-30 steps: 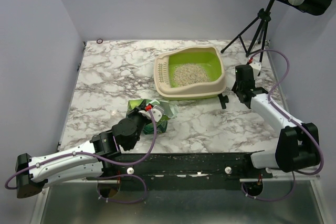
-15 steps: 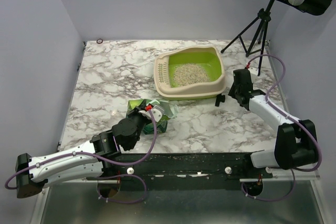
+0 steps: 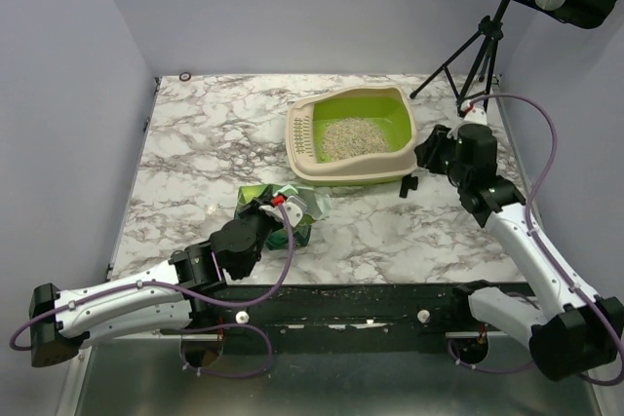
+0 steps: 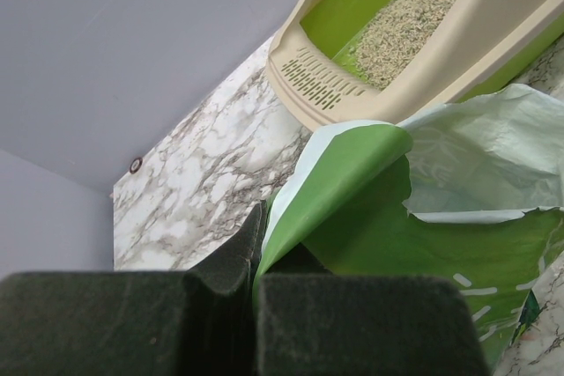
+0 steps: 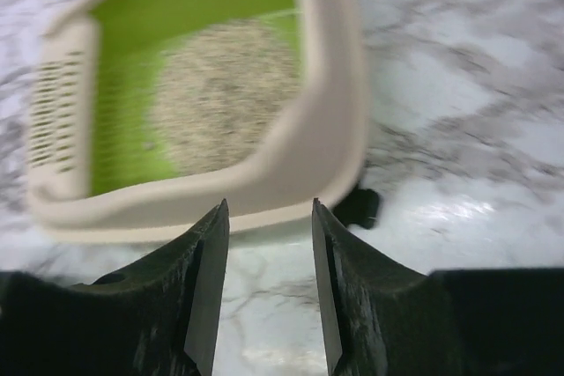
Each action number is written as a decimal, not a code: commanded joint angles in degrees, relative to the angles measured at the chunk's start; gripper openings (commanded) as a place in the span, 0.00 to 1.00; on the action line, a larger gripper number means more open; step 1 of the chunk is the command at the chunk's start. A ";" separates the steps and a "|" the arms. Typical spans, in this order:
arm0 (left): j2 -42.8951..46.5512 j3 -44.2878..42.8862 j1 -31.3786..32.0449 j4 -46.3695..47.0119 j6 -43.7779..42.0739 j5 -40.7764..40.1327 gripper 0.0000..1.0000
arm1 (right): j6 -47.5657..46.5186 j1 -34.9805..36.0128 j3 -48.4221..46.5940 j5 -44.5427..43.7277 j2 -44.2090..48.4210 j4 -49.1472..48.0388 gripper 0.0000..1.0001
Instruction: Fill the litter box with clean litter
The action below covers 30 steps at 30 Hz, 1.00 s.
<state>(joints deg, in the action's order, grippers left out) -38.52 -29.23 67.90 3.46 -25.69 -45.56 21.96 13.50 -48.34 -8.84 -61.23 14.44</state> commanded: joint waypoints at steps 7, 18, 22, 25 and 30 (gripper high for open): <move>5.29 -2.67 0.31 4.44 3.27 -1.63 0.00 | -15.08 14.18 -3.96 32.90 3.05 -0.37 0.54; 15.76 -5.12 -1.37 4.37 14.34 -1.98 0.00 | -23.17 17.96 0.61 55.78 -0.02 -10.22 0.58; 13.74 -7.50 -1.36 1.73 17.42 -4.00 0.00 | -29.24 23.67 2.27 52.97 -3.01 -13.45 0.61; 12.34 -8.91 -1.45 0.06 18.57 -6.72 0.00 | -31.80 27.19 6.75 51.91 -3.72 -23.37 0.64; 12.77 -7.51 -1.37 -2.76 24.36 -8.67 0.00 | -31.18 27.46 10.19 52.08 -6.79 -34.20 0.69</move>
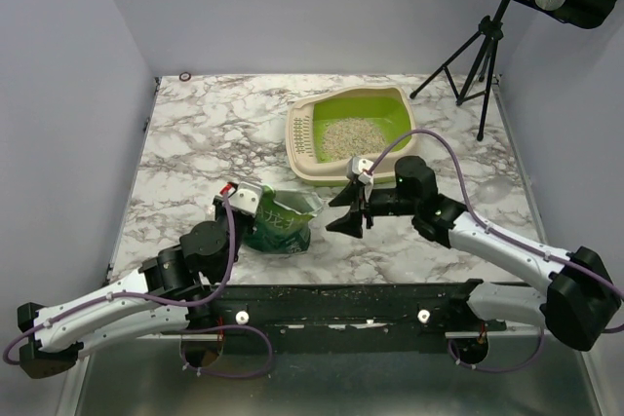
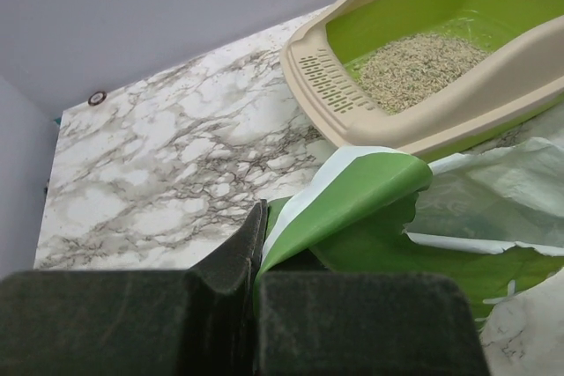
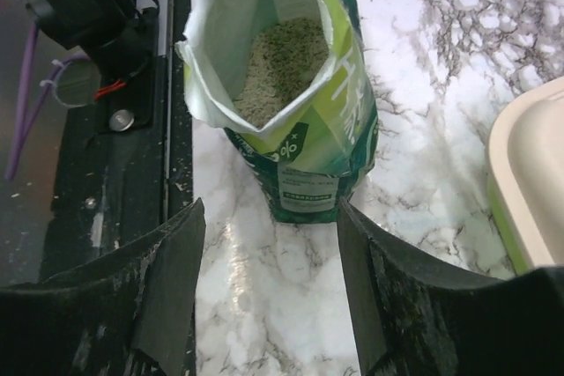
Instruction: Fill the litter box with clean litter
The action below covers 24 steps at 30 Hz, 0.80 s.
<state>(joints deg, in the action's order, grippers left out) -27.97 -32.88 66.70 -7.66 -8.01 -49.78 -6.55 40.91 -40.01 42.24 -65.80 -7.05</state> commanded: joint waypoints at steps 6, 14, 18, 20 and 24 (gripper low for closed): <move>3.88 -2.45 -0.16 6.44 10.29 -4.36 0.00 | 0.21 0.58 3.18 2.14 -6.00 -24.57 0.70; 4.23 -2.19 -0.16 4.76 10.56 -4.80 0.00 | 6.45 1.46 1.60 8.99 -9.61 -34.77 0.71; 4.41 -1.83 -0.25 5.11 10.38 -5.24 0.00 | 8.91 2.42 0.46 11.81 -11.36 -36.19 0.71; 4.41 -1.66 -0.16 5.37 10.30 -5.24 0.00 | 10.23 2.60 0.19 12.52 -12.42 -38.29 0.71; 4.32 -1.57 -0.16 5.64 10.30 -5.24 0.00 | 15.23 3.13 0.19 13.57 -16.02 -46.01 0.71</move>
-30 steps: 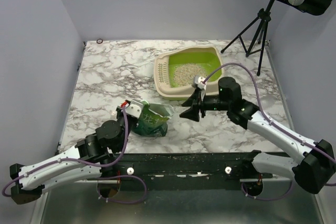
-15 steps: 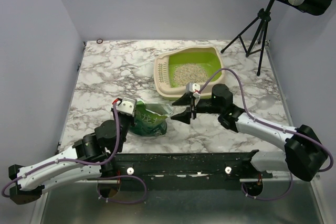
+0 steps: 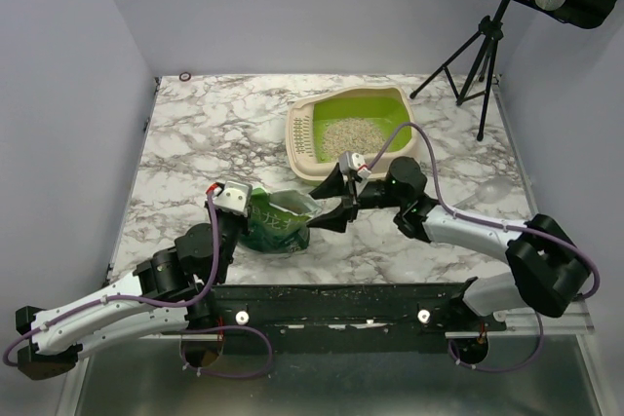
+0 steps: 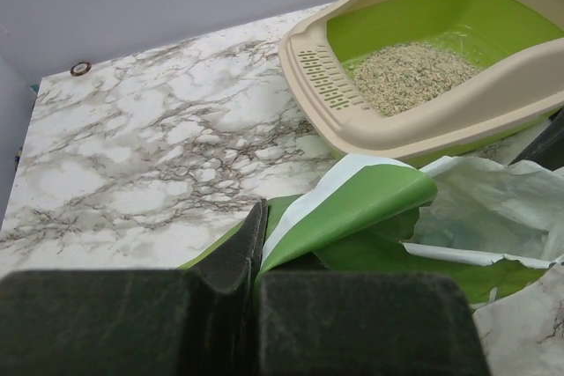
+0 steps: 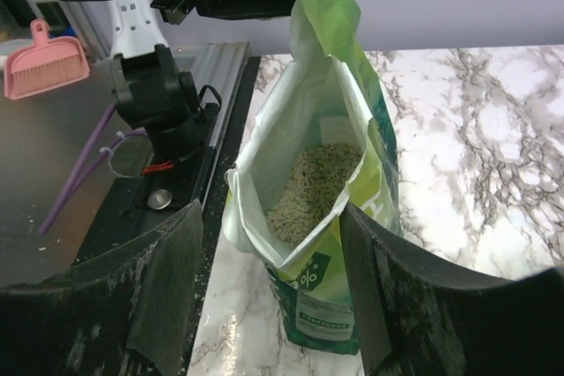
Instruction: Fill the litter box with clean litter
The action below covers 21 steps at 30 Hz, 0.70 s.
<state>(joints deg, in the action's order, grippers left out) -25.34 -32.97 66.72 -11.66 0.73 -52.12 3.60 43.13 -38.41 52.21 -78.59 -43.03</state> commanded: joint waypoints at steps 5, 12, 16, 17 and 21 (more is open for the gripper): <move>1.79 -1.92 -0.19 9.46 1.82 -2.38 0.00 | 12.39 1.51 -2.10 4.31 -9.03 -20.67 0.71; 1.88 -2.27 -0.19 7.01 3.57 -2.38 0.00 | 19.25 1.87 -2.80 3.78 -14.13 -31.77 0.44; 2.67 -1.92 -0.19 6.65 4.19 -2.29 0.00 | 17.68 1.78 -0.97 0.90 -13.18 -30.72 0.00; 2.84 -1.92 -0.27 6.65 4.28 -1.85 0.00 | 16.19 1.78 0.00 -0.08 -11.61 -29.76 0.00; 3.37 -1.66 -0.27 8.66 3.58 5.51 0.00 | 8.64 0.99 2.81 -7.19 -4.40 -19.14 0.00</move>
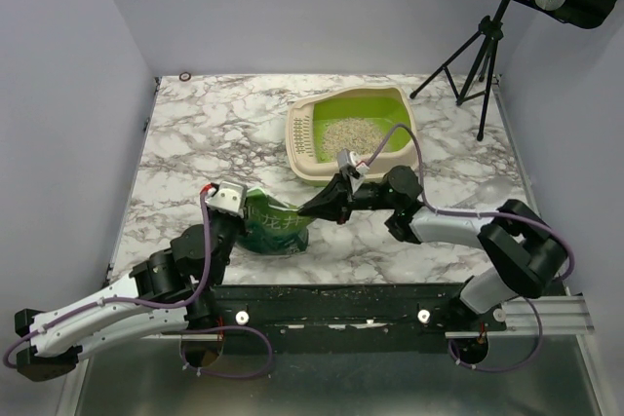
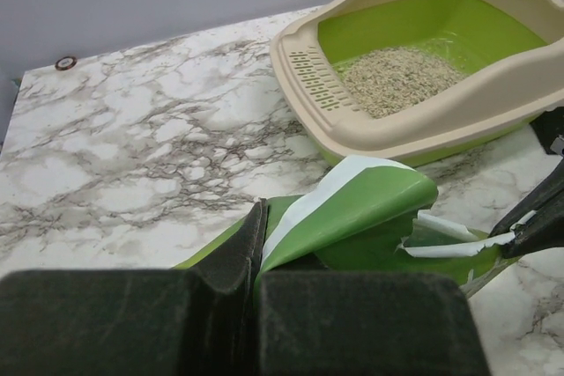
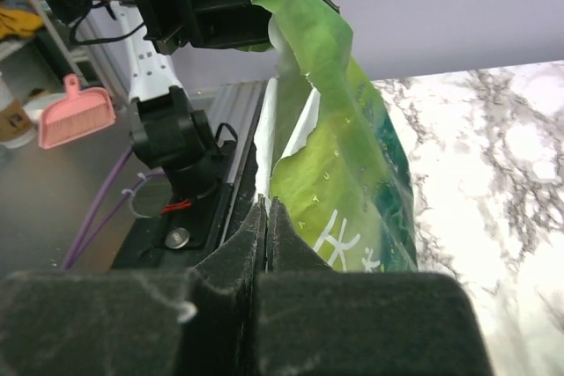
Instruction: Fill the litter box with clean litter
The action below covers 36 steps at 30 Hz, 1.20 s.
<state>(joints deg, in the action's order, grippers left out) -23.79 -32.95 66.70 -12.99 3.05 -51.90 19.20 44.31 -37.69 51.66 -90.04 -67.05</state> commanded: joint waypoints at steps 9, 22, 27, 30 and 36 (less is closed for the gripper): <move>-6.70 -1.77 -0.16 17.20 4.42 22.27 0.00 | -15.59 -8.63 3.85 -19.82 26.56 38.17 0.00; -10.06 4.64 -0.34 27.93 8.72 39.50 0.52 | -11.82 -11.80 8.86 -38.20 46.17 59.22 0.00; -1.36 11.14 -0.25 28.72 11.01 37.85 0.65 | -10.68 -11.88 8.34 -39.53 50.57 63.26 0.01; 1.99 14.92 -0.34 30.39 11.54 34.59 0.66 | -9.97 -11.88 8.51 -38.13 52.51 64.06 0.00; -1.33 19.06 -0.34 39.08 9.79 30.81 0.66 | -9.88 -11.88 9.04 -35.93 54.18 65.29 0.00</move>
<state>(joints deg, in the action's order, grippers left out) -22.35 -15.86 66.39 17.56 13.34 -17.80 8.43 32.91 -28.73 16.53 -37.85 -0.64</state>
